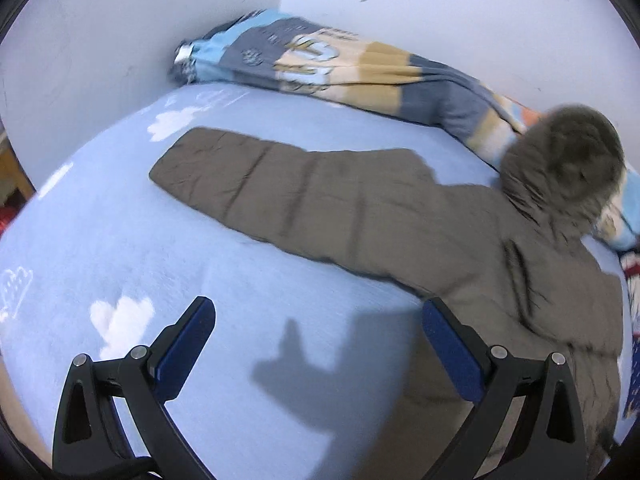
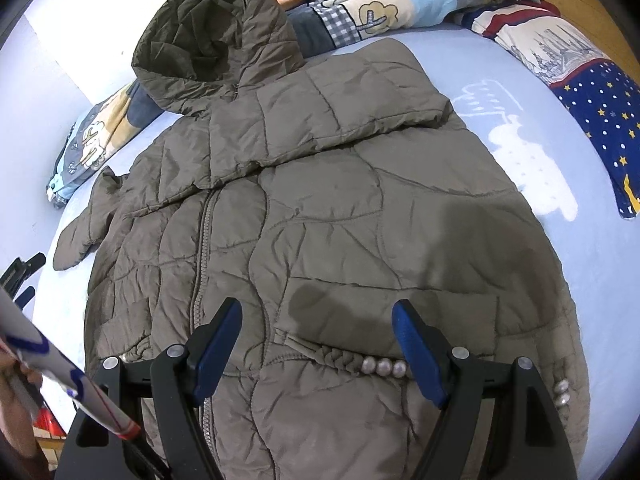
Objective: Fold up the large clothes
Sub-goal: 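Grasp the other sleeve cuff with the left gripper and lift it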
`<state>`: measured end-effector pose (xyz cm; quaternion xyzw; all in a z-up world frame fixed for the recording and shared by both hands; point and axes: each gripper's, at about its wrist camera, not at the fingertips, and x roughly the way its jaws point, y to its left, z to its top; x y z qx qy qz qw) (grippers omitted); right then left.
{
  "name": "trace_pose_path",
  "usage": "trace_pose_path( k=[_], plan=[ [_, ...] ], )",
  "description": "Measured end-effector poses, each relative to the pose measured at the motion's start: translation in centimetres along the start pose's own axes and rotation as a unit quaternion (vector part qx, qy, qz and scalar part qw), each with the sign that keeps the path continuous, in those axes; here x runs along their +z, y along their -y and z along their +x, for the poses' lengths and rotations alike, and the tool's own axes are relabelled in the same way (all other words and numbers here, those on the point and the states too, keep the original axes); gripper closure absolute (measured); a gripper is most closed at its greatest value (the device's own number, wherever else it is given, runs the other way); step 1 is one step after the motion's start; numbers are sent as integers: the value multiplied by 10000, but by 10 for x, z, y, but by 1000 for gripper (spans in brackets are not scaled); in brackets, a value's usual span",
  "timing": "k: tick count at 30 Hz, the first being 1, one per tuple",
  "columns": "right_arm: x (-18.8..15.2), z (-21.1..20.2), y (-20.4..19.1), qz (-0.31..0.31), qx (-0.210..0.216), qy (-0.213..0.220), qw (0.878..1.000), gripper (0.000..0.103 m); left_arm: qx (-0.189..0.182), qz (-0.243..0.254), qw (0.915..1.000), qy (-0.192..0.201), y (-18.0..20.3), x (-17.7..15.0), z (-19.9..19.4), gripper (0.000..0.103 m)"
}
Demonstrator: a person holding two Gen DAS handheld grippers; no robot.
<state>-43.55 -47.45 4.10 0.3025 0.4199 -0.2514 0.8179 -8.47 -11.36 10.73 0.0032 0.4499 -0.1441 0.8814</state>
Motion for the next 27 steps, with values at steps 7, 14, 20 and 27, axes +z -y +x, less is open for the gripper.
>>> trace_pose_path(
  k=[7,14,20,27],
  plan=[
    [-2,2,-10,-201,2,-14,9998,21,-459,-641,9969,7,-75,32,37,19],
    [-3,6,-11,-229,121,-127,9996,21,-945,-1868,9777,170,-157,61,64,45],
    [-3,16,-16,-296,99,-246,9992,21,-1351,-2746,9517,238,-206,69,98,52],
    [-3,26,-16,-318,0,-328,9990,21,-1376,-3057,9420,153,-221,69,140,52]
  ],
)
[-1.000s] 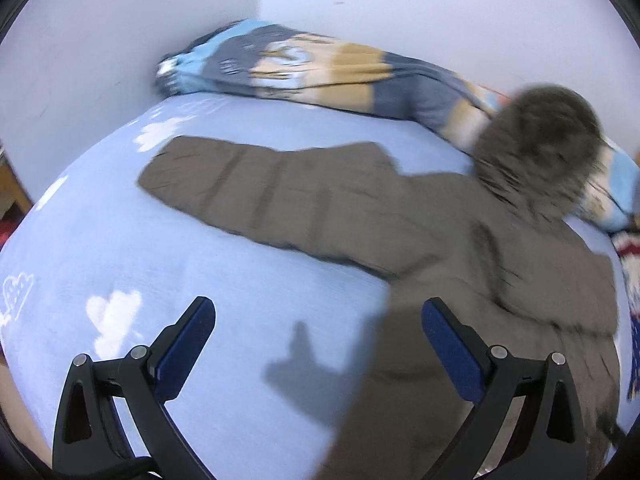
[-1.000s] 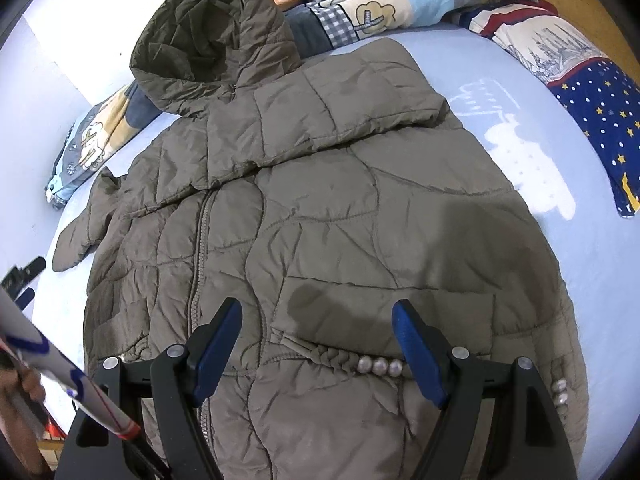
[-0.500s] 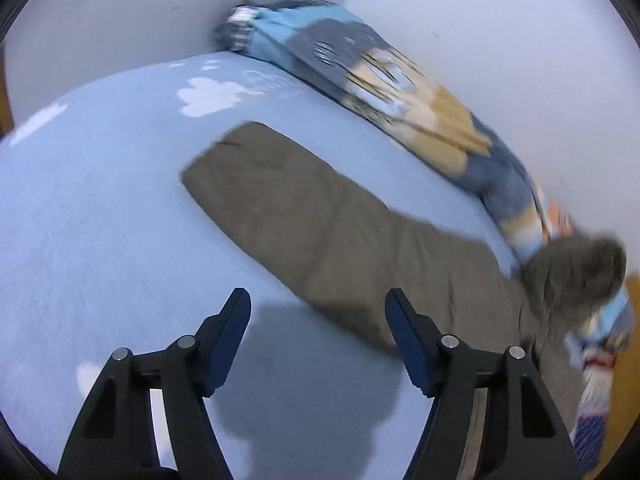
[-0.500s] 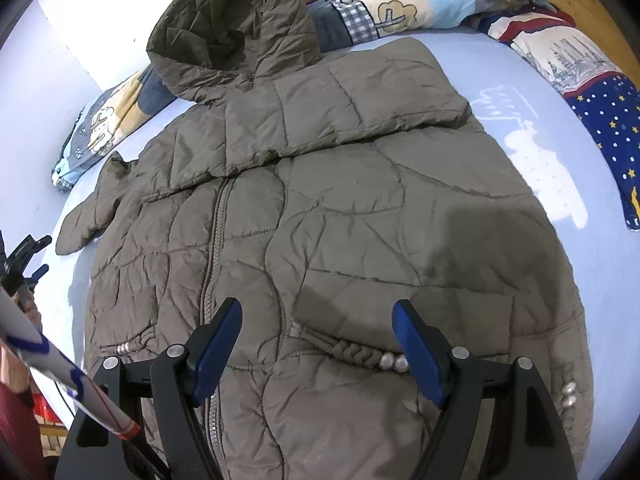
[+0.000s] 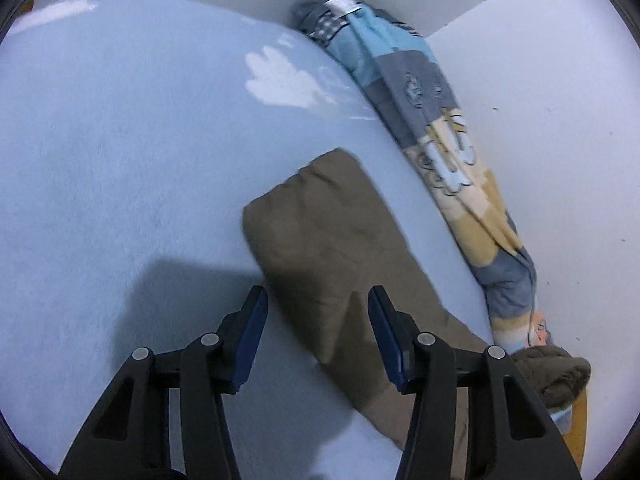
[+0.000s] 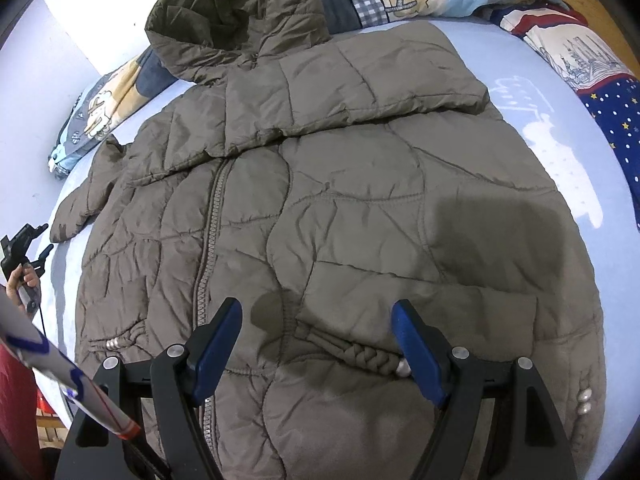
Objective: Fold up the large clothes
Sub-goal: 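Grasp the other sleeve cuff with the left gripper and lift it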
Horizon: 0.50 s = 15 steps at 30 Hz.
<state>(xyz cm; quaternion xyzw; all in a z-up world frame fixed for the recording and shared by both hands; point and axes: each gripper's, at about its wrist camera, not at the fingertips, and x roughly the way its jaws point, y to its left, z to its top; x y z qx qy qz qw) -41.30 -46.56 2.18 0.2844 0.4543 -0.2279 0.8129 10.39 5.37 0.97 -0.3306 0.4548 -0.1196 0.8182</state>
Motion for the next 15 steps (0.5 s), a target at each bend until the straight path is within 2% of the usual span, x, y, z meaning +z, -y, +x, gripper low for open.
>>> trace_pose_path(
  k=[2,9,11,15],
  plan=[
    [1,1,2,25,-23,3,10000,21,-70,-106,9999,11,-6,1,9,52],
    [4,3,6,24,-90,21,10000,21,-249,67,9994,230,0,8,23,54],
    [5,4,8,42,-81,24,10000,21,-136,248,9992,284,5,8,25,85],
    [6,4,11,124,-121,59,9998,21,-49,367,9985,402,14,5,20,88]
  ],
)
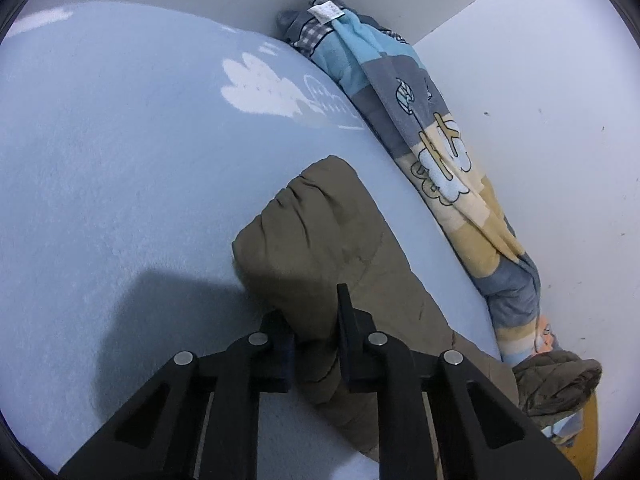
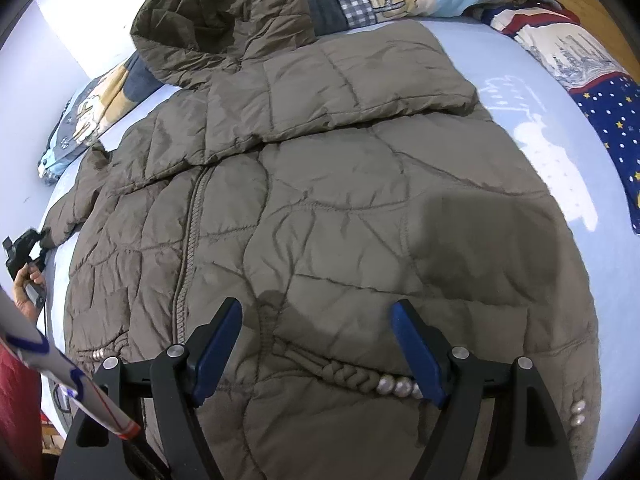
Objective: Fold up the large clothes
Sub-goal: 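Grasp the other sleeve cuff with the left gripper and lift it, then fold the held sleeve across the coat body and open the left gripper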
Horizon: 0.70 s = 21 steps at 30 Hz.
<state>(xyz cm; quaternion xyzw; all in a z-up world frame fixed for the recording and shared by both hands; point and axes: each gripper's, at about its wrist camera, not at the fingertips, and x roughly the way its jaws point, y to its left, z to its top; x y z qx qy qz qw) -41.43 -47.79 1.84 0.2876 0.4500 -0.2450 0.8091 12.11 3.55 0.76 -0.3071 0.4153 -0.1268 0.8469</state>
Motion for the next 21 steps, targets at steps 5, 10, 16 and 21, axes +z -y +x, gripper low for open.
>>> trace_pose_path(
  k=[5,10,16,21],
  plan=[
    [2,-6,4,108,-1,88,9999,21,22,351,9993,141,27,2,-23,89],
    [8,-21,5,196,-10,347,9992,21,-118,1051,9939,308,88,-5,-59,89],
    [19,-45,15,330,-107,785,9963,21,-534,2115,9752,364,187,-45,-111,89],
    [26,-56,31,615,-56,927,9938,21,-935,2862,9533,255,269,-102,-145,89]
  ],
)
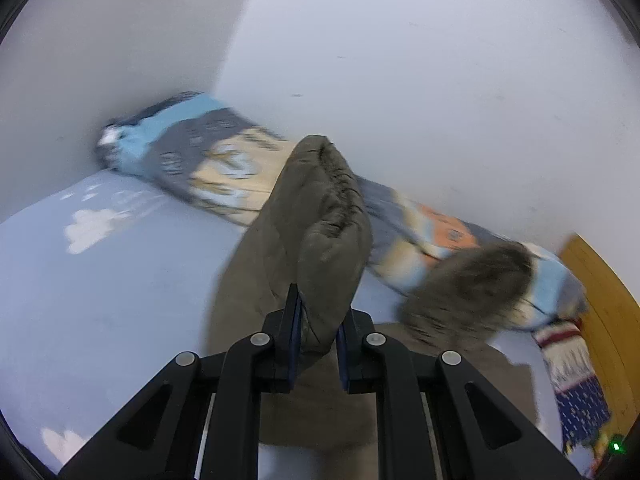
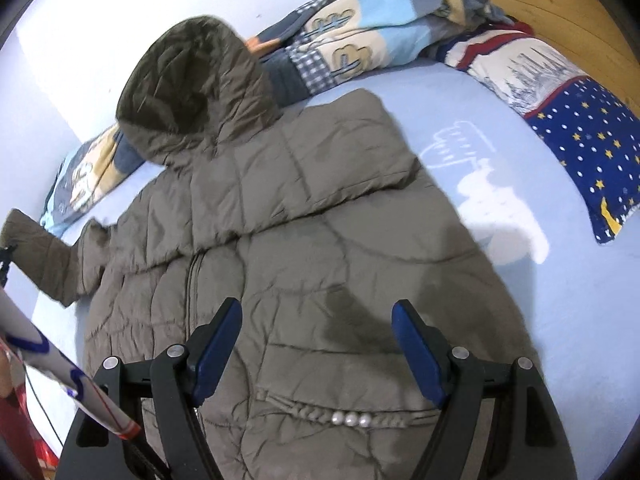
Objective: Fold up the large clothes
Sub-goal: 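Fold the held sleeve across the coat body and open the left gripper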
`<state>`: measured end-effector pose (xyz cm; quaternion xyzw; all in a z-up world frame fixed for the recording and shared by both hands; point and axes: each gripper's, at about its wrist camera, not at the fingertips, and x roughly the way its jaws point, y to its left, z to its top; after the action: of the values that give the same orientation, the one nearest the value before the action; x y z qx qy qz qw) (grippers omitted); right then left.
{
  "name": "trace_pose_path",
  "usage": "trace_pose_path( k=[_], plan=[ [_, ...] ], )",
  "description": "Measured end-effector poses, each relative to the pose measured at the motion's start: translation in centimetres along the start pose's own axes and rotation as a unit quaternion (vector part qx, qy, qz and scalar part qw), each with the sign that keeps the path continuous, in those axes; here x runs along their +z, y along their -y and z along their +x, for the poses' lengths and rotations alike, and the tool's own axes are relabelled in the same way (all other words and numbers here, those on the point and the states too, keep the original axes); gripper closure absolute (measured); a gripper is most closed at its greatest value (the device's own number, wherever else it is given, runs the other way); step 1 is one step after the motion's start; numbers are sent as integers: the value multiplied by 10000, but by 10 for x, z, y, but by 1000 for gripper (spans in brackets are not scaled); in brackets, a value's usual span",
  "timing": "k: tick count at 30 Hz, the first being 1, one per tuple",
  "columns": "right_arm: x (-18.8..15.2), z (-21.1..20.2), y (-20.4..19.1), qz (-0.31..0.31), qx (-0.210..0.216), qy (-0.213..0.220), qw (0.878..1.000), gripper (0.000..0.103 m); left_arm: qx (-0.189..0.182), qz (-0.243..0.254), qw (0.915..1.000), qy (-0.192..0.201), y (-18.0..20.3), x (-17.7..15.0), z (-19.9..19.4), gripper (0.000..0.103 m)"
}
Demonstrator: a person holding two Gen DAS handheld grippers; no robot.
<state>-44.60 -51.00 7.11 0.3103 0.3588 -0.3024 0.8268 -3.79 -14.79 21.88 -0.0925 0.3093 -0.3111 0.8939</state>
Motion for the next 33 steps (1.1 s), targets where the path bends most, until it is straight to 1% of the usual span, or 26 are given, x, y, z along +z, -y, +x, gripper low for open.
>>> trace_pose_path(
  k=[2,5,8,12,18,22,23,26,31,33],
  plan=[
    [4,-6,6,102,96,48,9999,21,-116,232,9997,-51,36,-3,-1,89],
    [9,-18,10,123,117,220,9996,21,-321,496,9980,-219,87,-9,4,89],
    [12,-31,15,208,165,366,9990,21,-467,688,9960,-335,129,-18,12,89],
    [16,-39,24,401,282,435,9978,21,-659,938,9915,-614,190,-43,27,89],
    [20,-47,39,648,427,481,9958,21,-808,1331,9828,-991,258,-84,53,89],
    [20,-52,52,866,469,526,9937,21,-834,1528,9772,-1214,299,-119,73,89],
    [20,-52,54,900,469,508,9935,21,-833,1541,9764,-1264,303,-125,78,89],
    [21,-51,58,963,518,454,9930,21,-801,1672,9710,-1512,326,-156,98,89],
    [23,-58,61,1000,564,528,9920,21,-590,2081,9611,-1717,350,-201,121,89],
    [23,-59,63,1012,601,533,9916,21,-532,2189,9574,-1808,353,-213,129,89]
  ],
)
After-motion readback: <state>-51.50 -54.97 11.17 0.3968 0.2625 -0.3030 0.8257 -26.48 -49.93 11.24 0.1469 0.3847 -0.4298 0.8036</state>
